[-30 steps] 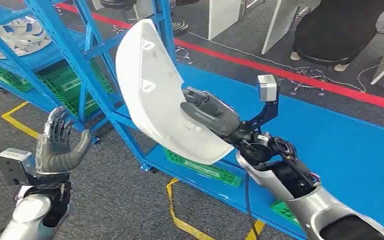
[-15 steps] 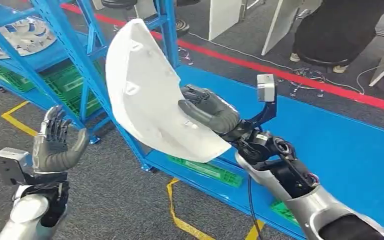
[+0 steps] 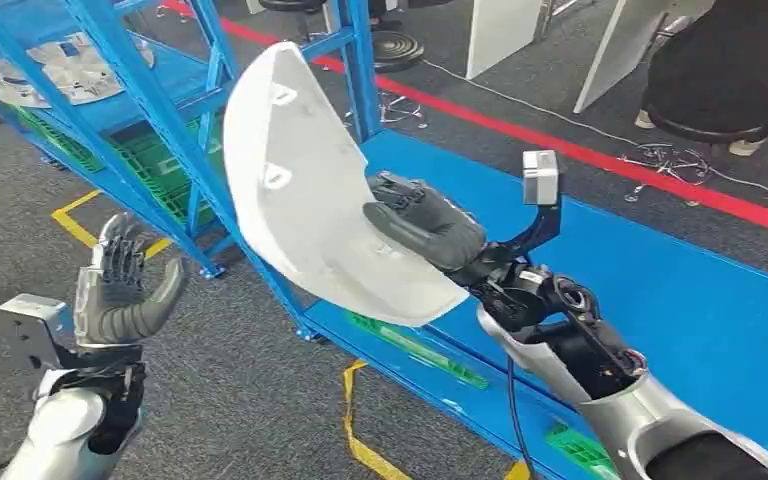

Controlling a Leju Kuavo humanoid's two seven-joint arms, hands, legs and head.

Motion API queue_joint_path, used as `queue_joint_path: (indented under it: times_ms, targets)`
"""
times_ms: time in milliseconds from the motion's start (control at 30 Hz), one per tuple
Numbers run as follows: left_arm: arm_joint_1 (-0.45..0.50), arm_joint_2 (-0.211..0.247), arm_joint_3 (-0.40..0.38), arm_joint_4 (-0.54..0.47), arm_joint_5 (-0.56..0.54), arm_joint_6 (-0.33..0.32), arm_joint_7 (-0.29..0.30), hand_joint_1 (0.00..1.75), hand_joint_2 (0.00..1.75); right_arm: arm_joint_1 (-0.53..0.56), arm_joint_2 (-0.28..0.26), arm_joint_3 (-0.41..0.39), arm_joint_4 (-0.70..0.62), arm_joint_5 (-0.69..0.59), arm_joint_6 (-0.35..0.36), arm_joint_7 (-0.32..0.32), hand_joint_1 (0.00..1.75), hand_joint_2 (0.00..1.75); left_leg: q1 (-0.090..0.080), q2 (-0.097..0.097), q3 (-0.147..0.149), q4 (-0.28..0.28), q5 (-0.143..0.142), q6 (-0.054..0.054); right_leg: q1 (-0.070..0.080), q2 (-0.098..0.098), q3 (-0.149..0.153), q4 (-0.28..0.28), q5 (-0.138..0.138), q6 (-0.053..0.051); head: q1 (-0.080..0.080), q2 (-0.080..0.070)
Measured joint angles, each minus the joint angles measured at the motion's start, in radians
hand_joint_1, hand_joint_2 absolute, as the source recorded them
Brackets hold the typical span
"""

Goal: Take the parts from the cabinet and place them on the table.

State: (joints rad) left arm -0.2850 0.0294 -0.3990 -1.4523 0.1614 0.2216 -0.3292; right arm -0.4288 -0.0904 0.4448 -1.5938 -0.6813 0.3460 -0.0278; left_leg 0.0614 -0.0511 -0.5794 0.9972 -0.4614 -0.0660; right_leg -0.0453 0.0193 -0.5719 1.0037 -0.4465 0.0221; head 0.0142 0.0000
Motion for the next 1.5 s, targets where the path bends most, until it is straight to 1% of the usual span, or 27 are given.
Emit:
queue_joint_path:
  times_ms: [33, 100, 167, 200, 267, 300, 333, 467, 533, 567, 633, 667, 700, 767, 800, 833, 967, 1000, 1033, 1067, 1133, 1200, 1267, 1300, 1333, 1367, 1500]
  targets:
    - [-0.002, 0.0, 0.0, 0.0, 0.0, 0.001, 0.0, 0.0, 1.75, -0.002, 0.0, 0.0, 0.0, -0.001, 0.0, 0.0, 1.75, 1.75, -0.005, 0.032, -0.047, 0.084, -0.036, 0.004, 0.006, -0.014, 0.001, 0.0, -0.001, -0.006, -0.005, 0.0]
    - [0.0, 0.0, 0.0, 0.0, 0.001, 0.005, 0.0, 0.0, 1.75, 0.0, 0.0, 0.0, 0.0, -0.001, 0.001, 0.0, 1.75, 1.75, -0.017, 0.045, -0.154, 0.273, -0.103, 0.014, 0.02, -0.044, 0.0, 0.0, -0.004, -0.015, -0.005, 0.0]
    - [0.004, 0.0, 0.0, 0.0, 0.001, 0.008, 0.0, 0.0, 1.75, 0.0, 0.0, 0.001, 0.0, -0.001, 0.0, -0.001, 1.75, 1.75, -0.033, 0.045, -0.191, 0.32, -0.094, 0.033, 0.032, -0.07, 0.002, 0.0, -0.008, -0.02, -0.005, 0.0]
    - [0.004, 0.001, 0.0, 0.0, 0.002, 0.008, 0.0, 0.0, 1.75, 0.0, 0.0, 0.001, 0.0, -0.001, 0.001, -0.002, 1.75, 1.75, -0.043, 0.045, -0.169, 0.268, -0.058, 0.045, 0.036, -0.083, 0.004, 0.0, -0.01, -0.023, -0.005, 0.0]
    - [0.003, 0.001, 0.0, -0.001, 0.004, 0.009, 0.0, 0.0, 1.75, 0.0, 0.0, 0.002, 0.0, -0.001, 0.0, -0.002, 1.75, 1.75, -0.067, 0.06, -0.07, 0.07, 0.038, 0.071, 0.039, -0.099, 0.012, -0.001, -0.014, -0.026, -0.006, 0.0]
    - [0.002, 0.001, 0.0, -0.003, 0.004, 0.01, 0.0, 0.0, 1.75, -0.001, 0.0, 0.002, 0.0, -0.002, 0.0, -0.003, 1.75, 1.75, -0.078, 0.08, -0.032, -0.012, 0.05, 0.08, 0.039, -0.105, 0.014, -0.002, -0.016, -0.025, -0.005, 0.0]
    - [0.0, 0.001, 0.0, -0.003, 0.006, 0.011, -0.001, 0.0, 1.75, -0.002, 0.0, 0.002, 0.0, -0.003, 0.0, -0.003, 1.75, 1.75, -0.085, 0.088, -0.026, -0.02, 0.047, 0.08, 0.046, -0.11, 0.01, -0.003, -0.017, -0.022, -0.005, 0.0]
    - [0.001, 0.005, 0.0, -0.008, 0.015, 0.018, -0.002, 0.0, 1.75, -0.005, 0.0, 0.003, 0.0, -0.013, 0.0, -0.003, 1.75, 1.75, -0.083, 0.053, -0.019, -0.041, 0.057, 0.09, 0.047, -0.139, 0.019, -0.017, -0.02, -0.006, -0.004, 0.0]
    - [-0.002, 0.004, 0.0, -0.01, 0.016, 0.018, -0.005, 0.0, 1.75, -0.005, 0.0, 0.003, 0.0, -0.017, 0.0, -0.003, 1.75, 1.75, -0.073, 0.041, -0.006, -0.053, 0.061, 0.094, 0.038, -0.053, -0.007, 0.051, -0.062, -0.002, -0.005, 0.0]
    - [-0.003, 0.003, 0.0, -0.01, 0.017, 0.018, -0.005, 0.0, 1.75, -0.005, 0.0, 0.004, 0.0, -0.017, 0.0, -0.003, 1.75, 1.75, -0.072, 0.033, -0.005, -0.053, 0.061, 0.097, 0.039, -0.031, -0.043, 0.131, -0.097, 0.002, 0.006, 0.0]
    - [0.001, 0.002, 0.0, -0.01, 0.017, 0.018, -0.004, 0.0, 1.75, 0.001, -0.002, 0.007, 0.001, -0.017, -0.003, -0.002, 1.75, 1.75, -0.072, 0.009, -0.004, -0.052, 0.059, 0.099, 0.038, -0.022, -0.126, 0.288, -0.152, 0.007, 0.013, 0.0]
    - [0.002, 0.002, 0.0, -0.01, 0.018, 0.018, -0.004, 0.0, 1.75, 0.004, -0.002, 0.007, 0.001, -0.017, -0.003, -0.002, 1.75, 1.75, -0.072, -0.006, -0.003, -0.052, 0.059, 0.099, 0.038, -0.022, -0.144, 0.312, -0.147, 0.007, 0.017, 0.0]
    - [0.002, 0.002, 0.0, -0.01, 0.019, 0.018, -0.004, 0.0, 1.75, 0.005, -0.003, 0.008, 0.002, -0.018, -0.004, -0.002, 1.75, 1.75, -0.072, -0.021, -0.001, -0.051, 0.057, 0.099, 0.038, -0.021, -0.135, 0.279, -0.113, 0.006, 0.021, 0.0]
    - [0.002, 0.002, 0.0, -0.01, 0.019, 0.018, -0.006, 0.0, 1.75, 0.002, -0.003, 0.008, 0.002, -0.018, -0.004, -0.002, 1.75, 1.75, -0.072, -0.051, 0.008, -0.049, 0.053, 0.095, 0.037, -0.006, -0.059, 0.101, -0.004, 0.001, 0.027, 0.0]
    - [0.002, 0.001, 0.0, -0.01, 0.019, 0.018, -0.007, 0.0, 1.75, 0.002, -0.003, 0.009, 0.002, -0.018, -0.004, -0.002, 1.75, 1.75, -0.071, -0.062, 0.012, -0.047, 0.049, 0.092, 0.037, 0.031, -0.02, 0.004, 0.036, -0.004, 0.03, 0.0]
    - [0.0, 0.001, 0.0, -0.01, 0.02, 0.018, -0.008, 0.0, 1.75, 0.003, -0.004, 0.01, 0.003, -0.018, -0.004, -0.003, 1.75, 1.75, -0.071, -0.07, 0.008, -0.05, 0.05, 0.089, 0.03, 0.078, -0.007, -0.005, 0.017, -0.007, 0.022, 0.0]
    - [0.003, 0.002, 0.0, -0.01, 0.022, 0.018, -0.012, 0.0, 1.75, -0.003, -0.004, 0.014, 0.003, -0.018, -0.004, -0.004, 1.75, 1.75, -0.059, -0.122, -0.01, -0.054, 0.061, 0.066, 0.033, 0.038, 0.02, -0.04, 0.015, -0.017, 0.032, 0.0]
    - [0.003, 0.004, 0.0, -0.01, 0.022, 0.019, -0.012, 0.0, 1.75, -0.004, -0.003, 0.015, 0.002, -0.018, -0.004, -0.004, 1.75, 1.75, -0.064, -0.1, -0.015, -0.028, 0.048, 0.065, 0.022, 0.021, 0.032, -0.058, 0.02, -0.025, 0.03, 0.0]
    - [0.0, 0.004, 0.0, -0.01, 0.021, 0.019, -0.014, 0.0, 1.75, -0.003, -0.003, 0.015, 0.002, -0.018, -0.004, -0.004, 1.75, 1.75, -0.075, -0.026, -0.033, 0.014, 0.03, 0.059, 0.026, 0.007, 0.042, -0.065, 0.02, -0.028, 0.022, 0.0]
    - [-0.003, 0.004, -0.001, -0.01, 0.022, 0.019, -0.014, 0.0, 1.75, -0.006, -0.003, 0.015, 0.002, -0.018, -0.003, -0.005, 1.75, 1.75, -0.072, 0.013, -0.068, 0.083, -0.004, 0.054, 0.029, -0.009, 0.046, -0.068, 0.019, -0.034, 0.009, 0.0]
    - [-0.001, 0.004, -0.001, -0.01, 0.022, 0.019, -0.014, 0.0, 1.75, -0.005, -0.003, 0.015, 0.002, -0.018, -0.004, -0.005, 1.75, 1.75, -0.063, 0.038, -0.165, 0.247, -0.071, 0.046, 0.031, -0.039, 0.046, -0.068, 0.015, -0.038, 0.008, 0.0]
    - [0.003, 0.004, -0.001, -0.01, 0.022, 0.019, -0.014, 0.0, 1.75, -0.004, -0.003, 0.016, 0.003, -0.018, -0.004, -0.004, 1.75, 1.75, -0.052, 0.043, -0.209, 0.296, -0.063, 0.039, 0.031, -0.068, 0.047, -0.068, 0.011, -0.036, 0.005, 0.0]
    - [0.003, 0.006, -0.001, -0.01, 0.022, 0.019, -0.014, 0.0, 1.75, -0.004, -0.003, 0.017, 0.003, -0.018, -0.004, -0.004, 1.75, 1.75, -0.043, 0.055, -0.145, 0.147, 0.03, 0.033, 0.03, -0.094, 0.053, -0.068, 0.004, -0.03, 0.003, 0.0]
    - [0.003, 0.006, -0.001, -0.01, 0.022, 0.019, -0.014, 0.0, 1.75, -0.004, -0.003, 0.017, 0.003, -0.018, -0.004, -0.004, 1.75, 1.75, -0.042, 0.08, -0.091, 0.041, 0.079, 0.032, 0.029, -0.105, 0.059, -0.068, 0.0, -0.025, 0.003, 0.0]
    - [0.002, 0.005, -0.001, -0.01, 0.022, 0.019, -0.014, 0.0, 1.75, -0.005, -0.003, 0.017, 0.002, -0.018, -0.004, -0.004, 1.75, 1.75, -0.044, 0.135, -0.049, -0.04, 0.105, 0.033, 0.034, -0.112, 0.064, -0.068, -0.006, -0.018, 0.001, 0.0]
    - [0.0, 0.005, -0.001, -0.01, 0.022, 0.019, -0.014, 0.0, 1.75, -0.006, -0.003, 0.017, 0.002, -0.018, -0.004, -0.005, 1.75, 1.75, -0.056, 0.139, -0.041, -0.057, 0.095, 0.037, 0.042, -0.12, 0.063, -0.063, -0.014, -0.01, -0.005, 0.0]
    - [-0.002, 0.005, -0.001, -0.01, 0.024, 0.019, -0.014, 0.0, 1.75, -0.008, -0.003, 0.02, 0.002, -0.017, -0.006, -0.003, 1.75, 1.75, -0.057, 0.082, -0.04, -0.055, 0.089, 0.069, 0.035, -0.165, 0.081, -0.067, -0.03, 0.014, 0.013, 0.0]
